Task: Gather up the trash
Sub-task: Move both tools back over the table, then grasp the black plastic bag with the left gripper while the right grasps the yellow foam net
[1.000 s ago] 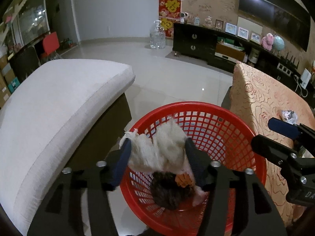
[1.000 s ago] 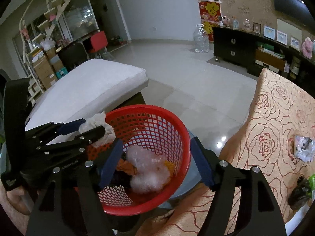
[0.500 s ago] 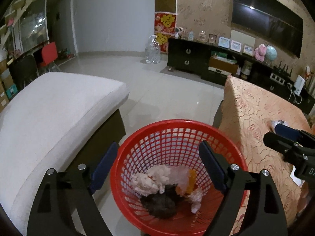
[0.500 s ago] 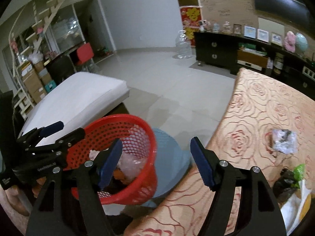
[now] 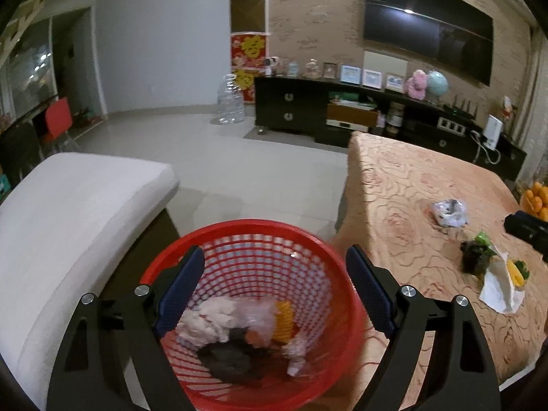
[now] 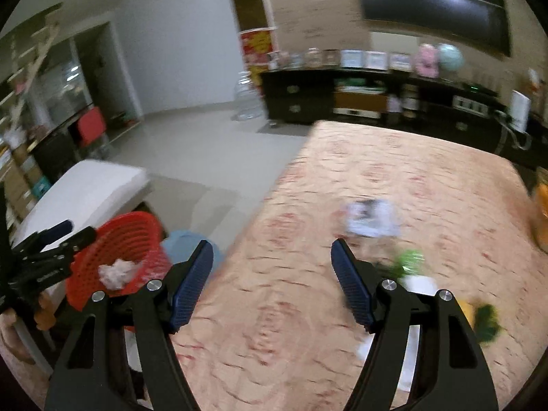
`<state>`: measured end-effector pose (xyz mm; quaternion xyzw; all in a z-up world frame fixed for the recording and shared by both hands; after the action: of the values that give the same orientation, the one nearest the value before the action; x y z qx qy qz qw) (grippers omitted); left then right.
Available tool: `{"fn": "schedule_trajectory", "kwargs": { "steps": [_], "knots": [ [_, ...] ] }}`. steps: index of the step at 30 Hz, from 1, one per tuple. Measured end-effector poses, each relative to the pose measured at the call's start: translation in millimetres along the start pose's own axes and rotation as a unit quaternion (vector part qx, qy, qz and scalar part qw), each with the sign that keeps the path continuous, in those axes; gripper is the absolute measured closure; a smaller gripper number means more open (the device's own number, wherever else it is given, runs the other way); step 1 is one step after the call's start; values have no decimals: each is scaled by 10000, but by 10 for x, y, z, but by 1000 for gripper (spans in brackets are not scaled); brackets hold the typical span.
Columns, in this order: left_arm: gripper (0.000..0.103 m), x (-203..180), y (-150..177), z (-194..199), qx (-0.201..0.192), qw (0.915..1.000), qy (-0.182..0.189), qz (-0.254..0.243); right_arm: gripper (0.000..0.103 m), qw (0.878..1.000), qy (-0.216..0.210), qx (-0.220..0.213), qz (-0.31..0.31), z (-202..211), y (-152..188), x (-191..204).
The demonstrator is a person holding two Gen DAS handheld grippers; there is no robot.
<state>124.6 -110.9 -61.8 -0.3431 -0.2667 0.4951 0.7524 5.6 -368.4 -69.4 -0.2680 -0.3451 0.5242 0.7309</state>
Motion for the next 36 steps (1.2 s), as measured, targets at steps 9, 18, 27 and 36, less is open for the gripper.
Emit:
{"fn": "schedule_trajectory", "kwargs": {
  "steps": [9, 18, 27, 36],
  "knots": [
    [22, -669, 17, 72, -122, 9978, 351, -554, 33, 9939, 882, -172, -635, 412, 225, -983],
    [22, -1248, 154, 71, -149, 9915, 641, -1124, 33, 9837, 1273, -245, -1247, 650, 427, -1508],
    [22, -1757, 330, -79, 28, 9823, 1045, -1553, 33, 9804, 1352, -171, -1419, 690, 563, -1687],
    [22, -2451, 406, -207, 137, 9654, 1500, -2127, 33, 9776, 1382, -167, -1578, 738, 605, -1786]
  ]
}}
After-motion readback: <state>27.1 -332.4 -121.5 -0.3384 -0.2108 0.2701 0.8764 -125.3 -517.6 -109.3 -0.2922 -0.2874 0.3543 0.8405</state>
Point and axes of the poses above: each gripper's, at about its wrist camera, not at the fingertips, and z roughly against the way its jaws point, x to its left, y to its underside, the point moved 9 cm from there along -z, roughly the way its jaws point, and after that the axes turned 5 degrees about -y, right-handed, at the moved point
